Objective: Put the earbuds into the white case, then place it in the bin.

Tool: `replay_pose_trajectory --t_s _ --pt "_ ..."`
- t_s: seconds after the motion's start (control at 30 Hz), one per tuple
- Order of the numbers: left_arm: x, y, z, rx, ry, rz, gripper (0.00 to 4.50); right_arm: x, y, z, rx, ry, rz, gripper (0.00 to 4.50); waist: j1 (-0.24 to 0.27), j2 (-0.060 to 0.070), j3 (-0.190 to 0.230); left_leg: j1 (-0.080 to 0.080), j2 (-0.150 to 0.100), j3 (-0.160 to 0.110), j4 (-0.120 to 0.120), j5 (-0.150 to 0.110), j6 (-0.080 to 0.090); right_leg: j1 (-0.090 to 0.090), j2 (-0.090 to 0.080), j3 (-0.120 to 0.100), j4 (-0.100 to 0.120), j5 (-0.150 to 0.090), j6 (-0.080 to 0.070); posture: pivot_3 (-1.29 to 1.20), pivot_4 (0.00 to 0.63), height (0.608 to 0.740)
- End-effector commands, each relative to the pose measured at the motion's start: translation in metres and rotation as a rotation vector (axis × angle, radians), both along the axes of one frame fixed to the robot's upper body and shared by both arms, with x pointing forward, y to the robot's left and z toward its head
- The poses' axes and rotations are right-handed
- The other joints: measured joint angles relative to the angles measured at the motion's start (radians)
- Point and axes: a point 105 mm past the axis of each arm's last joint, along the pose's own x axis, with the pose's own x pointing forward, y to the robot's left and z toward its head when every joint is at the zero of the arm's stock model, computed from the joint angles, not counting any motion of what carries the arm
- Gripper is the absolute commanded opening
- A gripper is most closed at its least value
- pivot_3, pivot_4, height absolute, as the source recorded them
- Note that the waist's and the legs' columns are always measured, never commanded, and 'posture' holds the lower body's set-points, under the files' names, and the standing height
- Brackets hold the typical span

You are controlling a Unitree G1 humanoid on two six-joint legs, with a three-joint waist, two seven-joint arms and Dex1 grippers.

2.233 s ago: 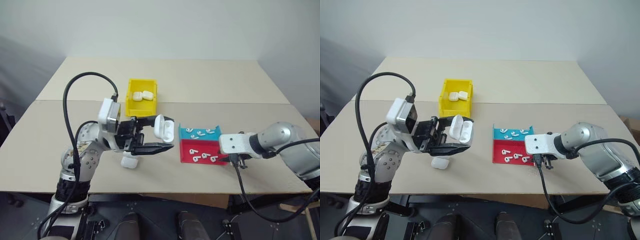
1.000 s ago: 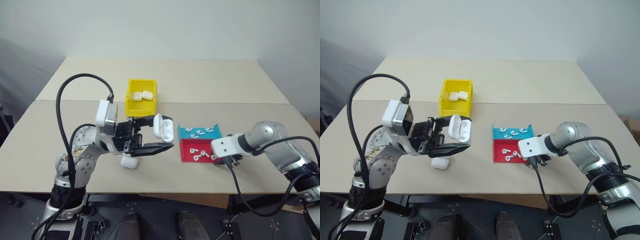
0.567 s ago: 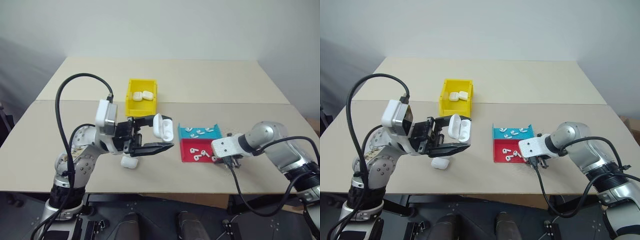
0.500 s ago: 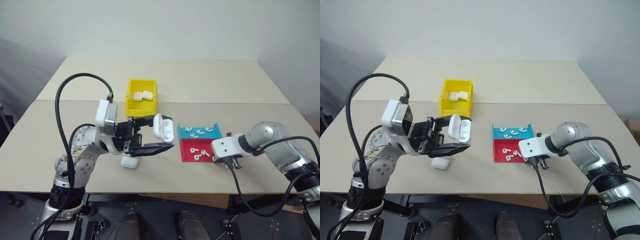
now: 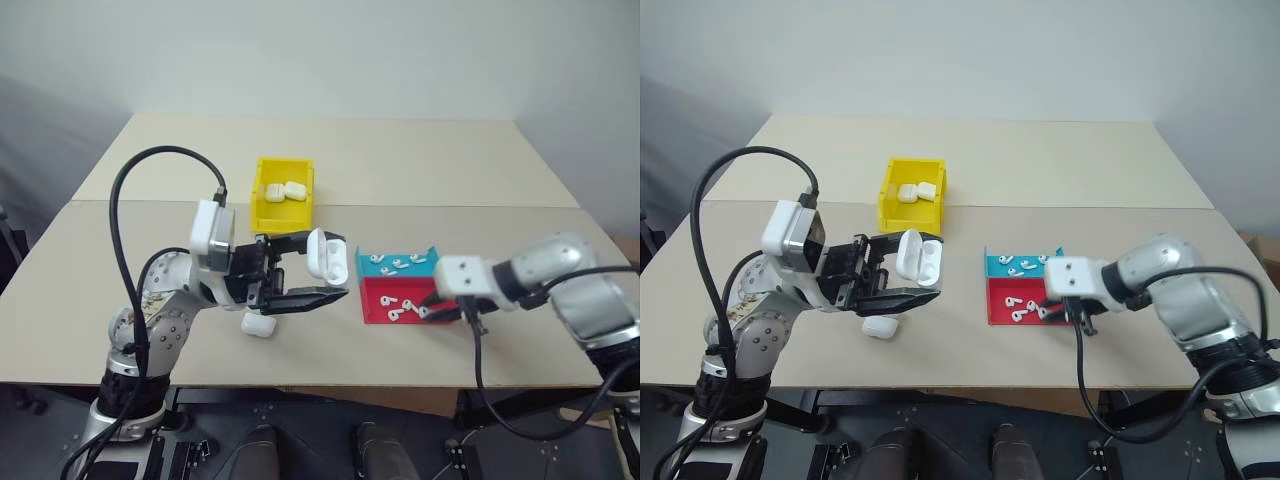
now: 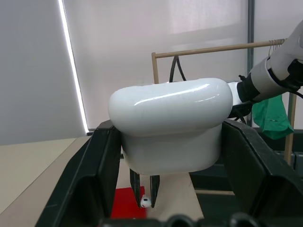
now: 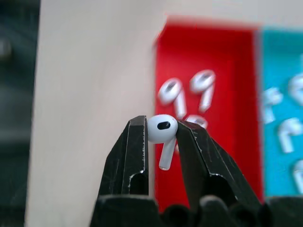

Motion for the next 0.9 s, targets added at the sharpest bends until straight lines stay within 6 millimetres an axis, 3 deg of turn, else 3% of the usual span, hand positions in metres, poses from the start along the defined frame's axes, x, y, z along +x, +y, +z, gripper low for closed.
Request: replay_pose_trajectory --t_s 0.03,0.17,0.3,0.57,0.9 --pt "0.001 -0.005 0.009 -0.024 -0.005 -0.03 2.85 -0.017 0.014 0.068 0.379 -0.113 -0.013 0.99 0.002 0.0 0.0 0.0 0.0 0.0 0.0 0.0 0.0 0.0 0.0 0.0 0.0 0.0 0.0 0.0 0.15 0.74" --pt "0.011 -0.01 0.012 -0.019 0.017 -0.032 2.85 -0.024 0.03 0.108 0.705 -0.209 -0.125 0.99 0.002 0.0 0.0 0.0 0.0 -0.001 0.0 0.0 0.0 0.001 0.0 -0.002 0.0 0.0 0.0 0.0 0.15 0.74" --pt "0.021 -0.015 0.014 -0.014 0.042 -0.048 2.85 -0.039 0.049 0.126 0.898 -0.196 -0.119 0.99 0.0 0.0 0.0 0.0 0.0 -0.001 0.0 0.0 0.0 0.001 0.0 -0.002 0.0 0.0 0.0 0.0 0.15 0.74" --pt "0.032 -0.023 0.018 -0.01 0.042 -0.072 2.85 -0.056 0.084 0.117 1.014 -0.083 -0.112 0.99 -0.001 0.0 0.0 -0.001 0.0 -0.002 -0.001 0.0 0.0 0.0 0.0 -0.002 -0.001 0.0 0.0 0.0 0.15 0.74" --pt "0.029 -0.02 0.02 -0.008 0.01 -0.092 2.85 -0.04 0.086 0.096 0.956 -0.055 -0.199 0.99 -0.003 0.0 0.0 -0.002 0.0 -0.002 -0.001 0.0 0.0 0.0 0.0 -0.002 -0.002 0.0 0.0 0.0 0.15 0.74"
